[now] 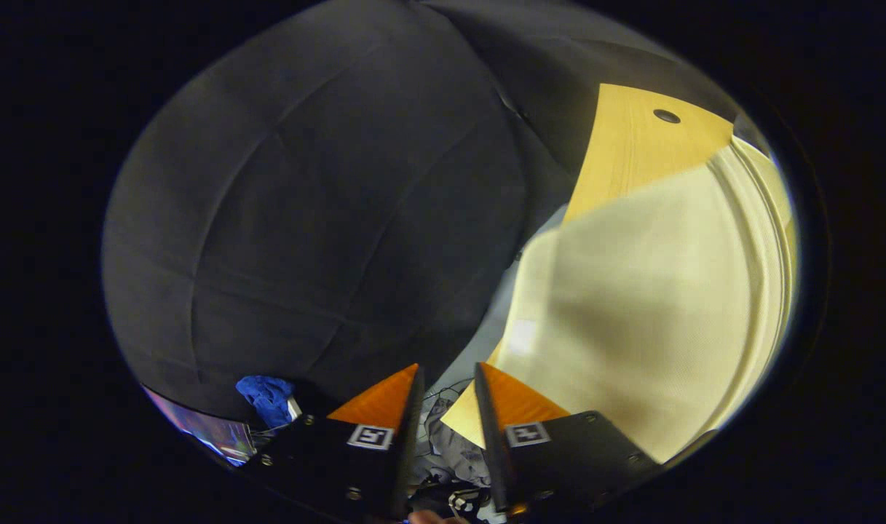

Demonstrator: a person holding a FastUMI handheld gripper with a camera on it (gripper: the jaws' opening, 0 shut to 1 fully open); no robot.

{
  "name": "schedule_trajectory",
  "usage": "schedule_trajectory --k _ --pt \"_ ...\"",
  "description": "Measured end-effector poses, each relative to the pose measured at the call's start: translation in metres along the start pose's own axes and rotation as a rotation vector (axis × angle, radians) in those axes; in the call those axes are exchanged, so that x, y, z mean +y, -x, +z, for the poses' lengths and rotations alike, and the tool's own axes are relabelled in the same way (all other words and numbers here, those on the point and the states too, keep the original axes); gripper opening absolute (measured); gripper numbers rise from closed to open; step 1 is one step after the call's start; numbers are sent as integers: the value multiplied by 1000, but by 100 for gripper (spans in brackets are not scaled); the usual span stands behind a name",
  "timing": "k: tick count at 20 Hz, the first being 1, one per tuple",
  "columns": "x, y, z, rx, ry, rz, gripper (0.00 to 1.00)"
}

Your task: Open the storage box then place both shoes into the box .Put the left shoe in first, then the right shoe, with the right side of both shoes facing outward in a uniform manner.

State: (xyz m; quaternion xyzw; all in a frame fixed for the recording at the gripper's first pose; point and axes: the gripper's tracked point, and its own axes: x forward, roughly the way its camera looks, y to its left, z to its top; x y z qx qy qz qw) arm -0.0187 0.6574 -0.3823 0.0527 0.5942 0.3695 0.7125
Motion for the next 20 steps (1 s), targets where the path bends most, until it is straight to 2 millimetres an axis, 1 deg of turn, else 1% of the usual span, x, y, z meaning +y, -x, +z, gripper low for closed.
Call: schedule_trajectory --k 2,3,5,7,9,10,12,15,17,20 --pt "4 20 8 -8 61 21 81" --pt "1 34 13 -12 90 9 85" --pt "3 62 19 -19 121 12 93" --pt "-4 93 22 -22 150 6 93" --pt "-20 127 27 -27 171 -20 93" --pt "-24 144 29 -39 171 -14 93" --pt "-38 174 32 -53 156 -7 93" --pt "-66 217 32 -59 129 -8 93" --pt "-91 244 33 -67 122 -24 93" --pt "-134 280 34 -103 82 -69 93"
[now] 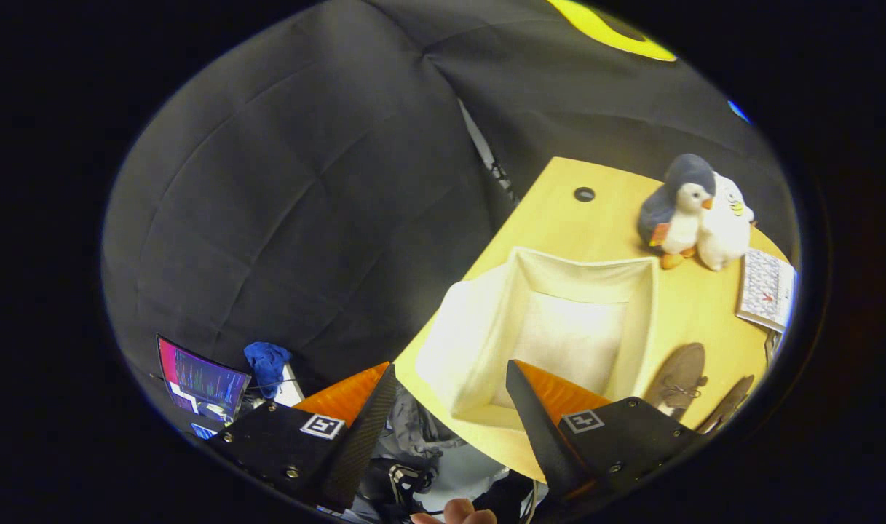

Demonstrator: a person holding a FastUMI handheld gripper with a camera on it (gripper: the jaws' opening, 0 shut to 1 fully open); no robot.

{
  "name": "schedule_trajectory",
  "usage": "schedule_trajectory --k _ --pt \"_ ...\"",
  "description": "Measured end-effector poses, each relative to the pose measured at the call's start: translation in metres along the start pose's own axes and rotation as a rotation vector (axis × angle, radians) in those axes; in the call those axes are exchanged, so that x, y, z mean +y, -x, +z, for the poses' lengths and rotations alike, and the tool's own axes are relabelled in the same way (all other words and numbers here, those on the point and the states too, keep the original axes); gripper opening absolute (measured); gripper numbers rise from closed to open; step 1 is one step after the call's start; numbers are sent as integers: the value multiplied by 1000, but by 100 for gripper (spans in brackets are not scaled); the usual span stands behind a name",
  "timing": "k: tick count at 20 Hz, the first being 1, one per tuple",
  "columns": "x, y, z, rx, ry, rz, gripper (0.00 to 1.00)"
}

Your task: Open the storage box then place both shoes into the box .Put the left shoe in first, then the right shoe, with the right side of both shoes facing outward in a uniform manner.

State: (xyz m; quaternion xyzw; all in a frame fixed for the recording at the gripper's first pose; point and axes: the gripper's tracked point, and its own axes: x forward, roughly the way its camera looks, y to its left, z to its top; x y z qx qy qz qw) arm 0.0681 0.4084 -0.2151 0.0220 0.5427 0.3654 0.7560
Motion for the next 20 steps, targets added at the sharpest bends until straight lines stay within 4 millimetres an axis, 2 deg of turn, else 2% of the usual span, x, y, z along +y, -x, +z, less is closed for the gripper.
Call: schedule_trajectory --k 4,9,14,17,20 --pt "-65 32 -16 4 -58 -73 93" --pt "-147 56 -54 61 -125 -163 93" --pt "-214 64 -100 150 -190 -236 93" --pt "-240 56 -130 211 -219 -265 93" --pt "-263 44 -150 250 -245 -276 93"
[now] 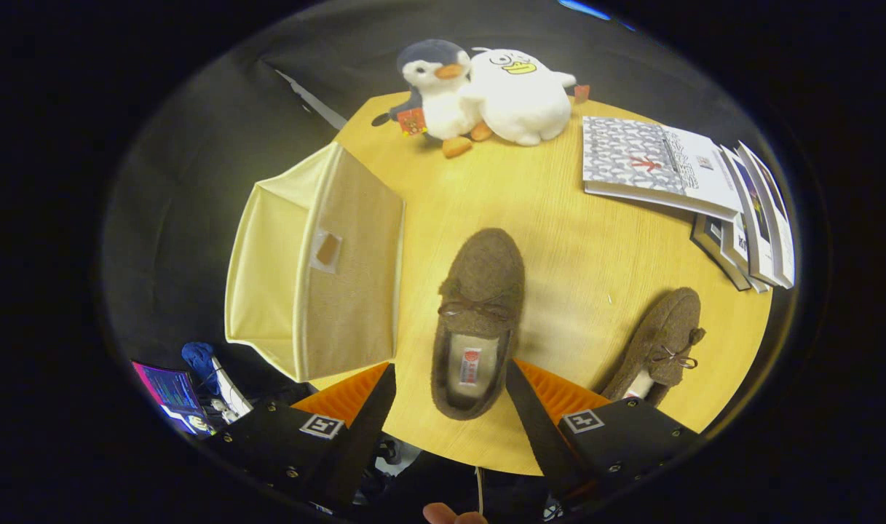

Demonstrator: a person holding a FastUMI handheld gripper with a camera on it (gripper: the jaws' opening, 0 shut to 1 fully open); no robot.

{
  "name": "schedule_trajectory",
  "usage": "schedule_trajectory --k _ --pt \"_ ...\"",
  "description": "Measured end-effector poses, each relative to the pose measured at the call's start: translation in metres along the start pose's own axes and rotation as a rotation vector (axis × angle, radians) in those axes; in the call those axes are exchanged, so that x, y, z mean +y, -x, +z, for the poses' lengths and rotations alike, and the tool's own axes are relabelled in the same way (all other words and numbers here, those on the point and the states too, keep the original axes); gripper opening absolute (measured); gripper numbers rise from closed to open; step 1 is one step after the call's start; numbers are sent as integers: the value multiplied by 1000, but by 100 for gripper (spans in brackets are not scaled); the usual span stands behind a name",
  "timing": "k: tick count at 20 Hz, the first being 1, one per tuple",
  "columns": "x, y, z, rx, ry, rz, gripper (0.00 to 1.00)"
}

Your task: Open the storage box then place both shoes into the box .Put the left shoe in first, then the right shoe, with the right side of both shoes facing outward in a uniform manner.

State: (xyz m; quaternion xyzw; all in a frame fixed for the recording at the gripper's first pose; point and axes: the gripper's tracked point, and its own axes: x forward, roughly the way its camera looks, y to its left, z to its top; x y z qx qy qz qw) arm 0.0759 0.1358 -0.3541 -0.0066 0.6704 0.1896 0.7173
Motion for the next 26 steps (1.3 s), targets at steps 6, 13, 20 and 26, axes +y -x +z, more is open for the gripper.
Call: schedule_trajectory --k 6,13,20,26 --pt "-39 -47 -4 44 -40 -41 93" --pt "-45 -83 5 41 -37 -7 91" --pt "-51 -90 3 35 -43 -21 1" --pt "-33 -54 0 31 -101 62 0"
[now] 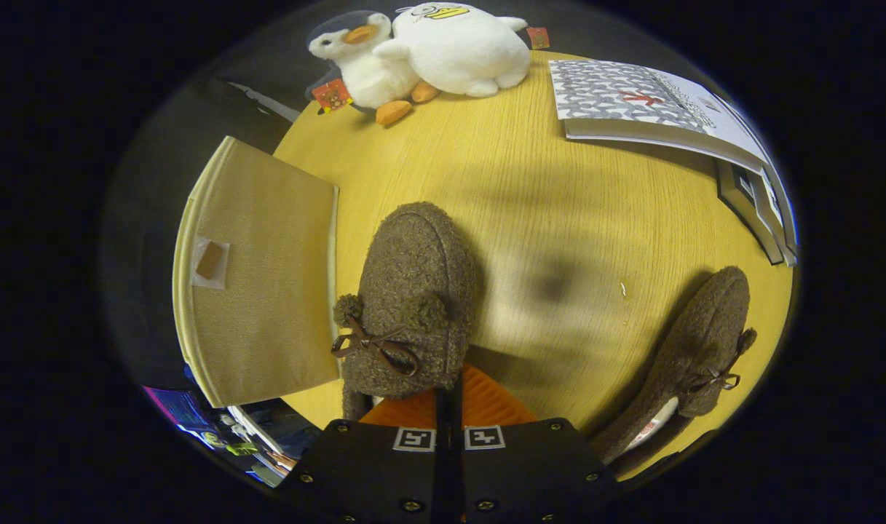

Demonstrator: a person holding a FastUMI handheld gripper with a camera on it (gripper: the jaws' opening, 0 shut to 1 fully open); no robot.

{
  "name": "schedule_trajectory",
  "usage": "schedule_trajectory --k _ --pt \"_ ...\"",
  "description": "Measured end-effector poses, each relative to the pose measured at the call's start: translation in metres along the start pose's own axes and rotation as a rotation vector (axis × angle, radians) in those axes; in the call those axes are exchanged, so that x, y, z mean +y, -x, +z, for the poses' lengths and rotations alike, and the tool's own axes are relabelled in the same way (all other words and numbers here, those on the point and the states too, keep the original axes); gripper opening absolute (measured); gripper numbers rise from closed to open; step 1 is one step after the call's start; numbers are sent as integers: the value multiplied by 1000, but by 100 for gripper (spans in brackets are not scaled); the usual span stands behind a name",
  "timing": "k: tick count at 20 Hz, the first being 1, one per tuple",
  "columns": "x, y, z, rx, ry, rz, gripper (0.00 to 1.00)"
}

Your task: Open the storage box then place both shoes into the box .Put the left shoe in first, then the right shoe, with the right side of both shoes facing outward in a uniform manner.

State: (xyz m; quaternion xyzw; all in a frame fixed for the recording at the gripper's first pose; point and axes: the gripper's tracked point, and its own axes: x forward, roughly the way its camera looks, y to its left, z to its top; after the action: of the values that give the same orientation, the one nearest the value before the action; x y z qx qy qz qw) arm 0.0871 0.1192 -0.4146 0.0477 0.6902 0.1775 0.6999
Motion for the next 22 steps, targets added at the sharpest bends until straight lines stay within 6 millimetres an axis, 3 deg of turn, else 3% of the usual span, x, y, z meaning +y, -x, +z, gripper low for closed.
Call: schedule_trajectory --k 4,7,11,15,18,22 --pt "36 56 9 -42 33 81 0" --pt "75 99 19 -75 62 165 0" --pt "133 133 42 -110 157 232 0" --pt "188 133 65 -121 277 236 1" --pt "219 120 78 -95 328 229 0" --pt "242 77 87 -36 427 157 0"
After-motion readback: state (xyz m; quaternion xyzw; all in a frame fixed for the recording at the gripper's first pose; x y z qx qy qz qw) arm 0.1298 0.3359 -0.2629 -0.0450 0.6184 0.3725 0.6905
